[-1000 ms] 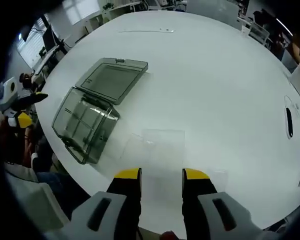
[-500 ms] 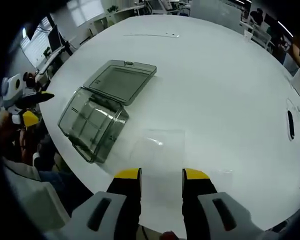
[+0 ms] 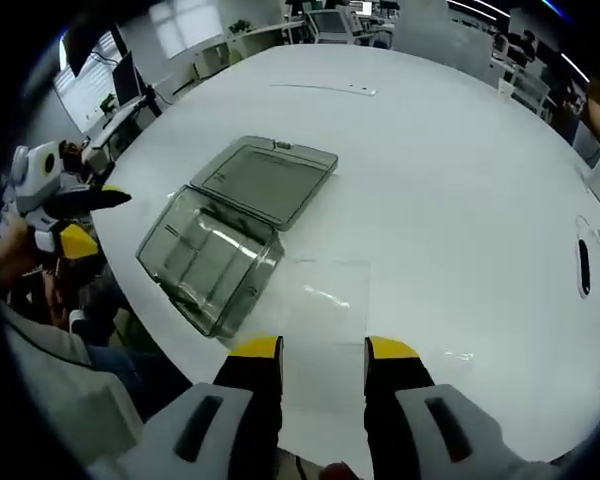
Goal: Insert the divider into the dual guide fixture by aligning both edges with the guide slots and pushing it downward to the bottom, including one-sided entry, uneven engagement, binding, and posture correction.
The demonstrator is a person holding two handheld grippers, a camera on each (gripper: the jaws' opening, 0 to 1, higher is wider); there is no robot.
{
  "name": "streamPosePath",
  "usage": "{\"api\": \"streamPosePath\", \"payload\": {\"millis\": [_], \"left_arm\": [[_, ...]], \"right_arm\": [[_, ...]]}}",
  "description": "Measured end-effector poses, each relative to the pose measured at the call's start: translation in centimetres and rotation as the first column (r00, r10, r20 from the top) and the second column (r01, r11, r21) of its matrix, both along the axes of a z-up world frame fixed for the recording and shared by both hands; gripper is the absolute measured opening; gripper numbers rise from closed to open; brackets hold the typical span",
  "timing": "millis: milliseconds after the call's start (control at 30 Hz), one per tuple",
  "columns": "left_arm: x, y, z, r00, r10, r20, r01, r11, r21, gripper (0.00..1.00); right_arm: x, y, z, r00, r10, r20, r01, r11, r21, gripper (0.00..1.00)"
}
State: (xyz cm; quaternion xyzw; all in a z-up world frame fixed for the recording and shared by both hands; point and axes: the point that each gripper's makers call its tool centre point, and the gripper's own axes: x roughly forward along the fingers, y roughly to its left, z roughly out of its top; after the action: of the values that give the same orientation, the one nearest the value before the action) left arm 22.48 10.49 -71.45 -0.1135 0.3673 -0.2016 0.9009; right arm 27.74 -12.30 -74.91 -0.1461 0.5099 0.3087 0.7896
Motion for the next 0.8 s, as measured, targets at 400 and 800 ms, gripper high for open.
{"api": "streamPosePath", "payload": {"millis": [400, 800], "left_arm": [[1.1, -2.9, 1.1, 0.998, -0.044, 0.043, 0.045, 0.998, -0.035, 0.61], [1.9, -6.1, 2.9, 0.994, -0.082, 0.067, 0.090, 0.989, -0.119, 0.52]], "right_arm": [[-0.3, 2.0, 1.5, 0.998, 0.052, 0.037, -0.053, 0.998, 0.026, 0.26], [-0.8, 3.6, 2.7, 0.994, 0.089, 0.061, -0.093, 0.994, 0.058, 0.26]]}}
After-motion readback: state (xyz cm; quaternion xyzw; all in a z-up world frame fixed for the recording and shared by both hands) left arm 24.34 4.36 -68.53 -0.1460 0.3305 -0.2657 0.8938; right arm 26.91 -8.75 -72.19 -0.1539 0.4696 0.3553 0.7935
